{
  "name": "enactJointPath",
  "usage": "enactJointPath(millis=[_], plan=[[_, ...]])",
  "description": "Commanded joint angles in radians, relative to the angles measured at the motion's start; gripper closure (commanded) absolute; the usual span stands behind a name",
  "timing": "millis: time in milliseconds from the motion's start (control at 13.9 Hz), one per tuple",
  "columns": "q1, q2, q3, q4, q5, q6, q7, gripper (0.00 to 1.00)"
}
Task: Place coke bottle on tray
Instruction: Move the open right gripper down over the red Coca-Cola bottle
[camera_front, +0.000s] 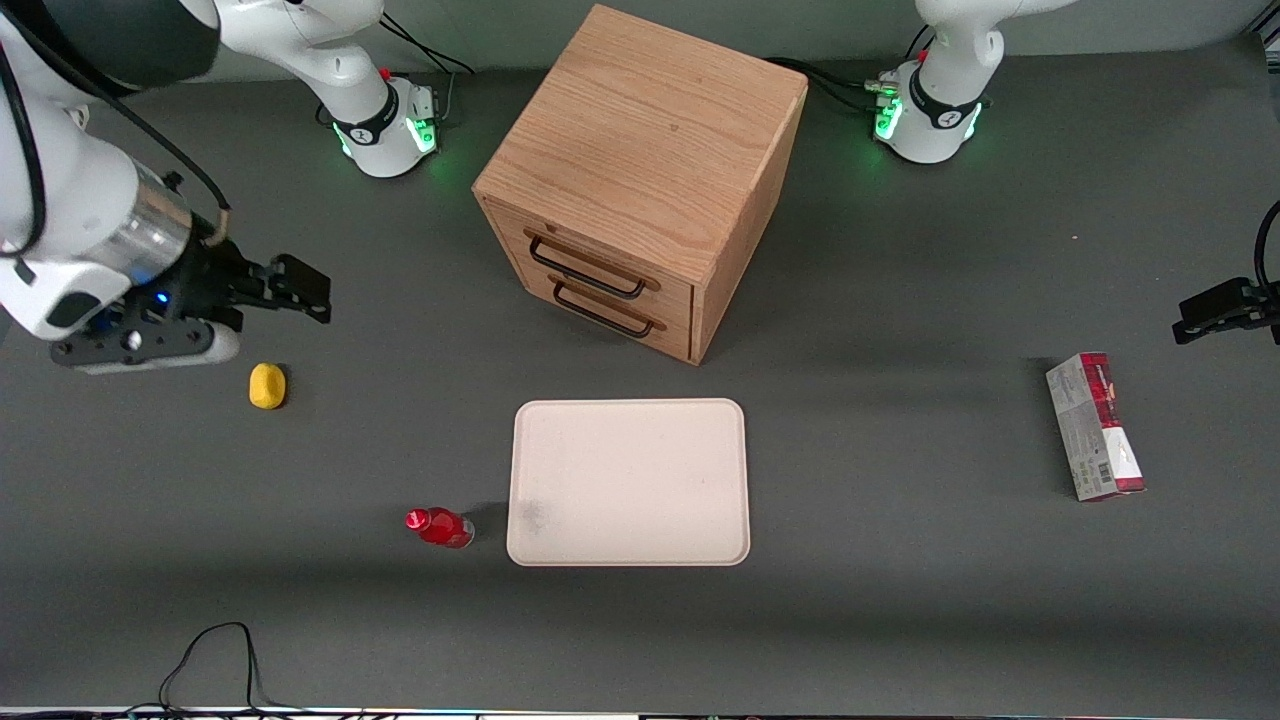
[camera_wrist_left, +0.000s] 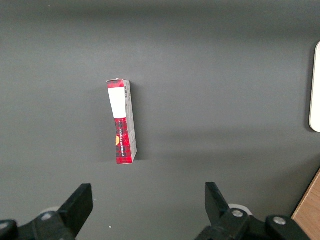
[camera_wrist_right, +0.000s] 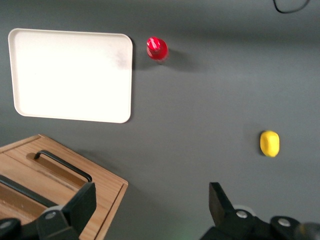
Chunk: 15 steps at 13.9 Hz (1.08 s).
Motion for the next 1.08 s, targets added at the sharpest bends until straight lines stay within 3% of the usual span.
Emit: enactJointPath(millis=[0,287,1005], plan=[[0.002,0.214,0.0,0.259,0.009,-0.051,0.012,0.0],[-0.004,0.317,-0.003,0.341,-0.052,0.02,-0.082,0.0],[0.0,0.394,-0.003,0.345,-0.055,0.124,-0.076,0.0]])
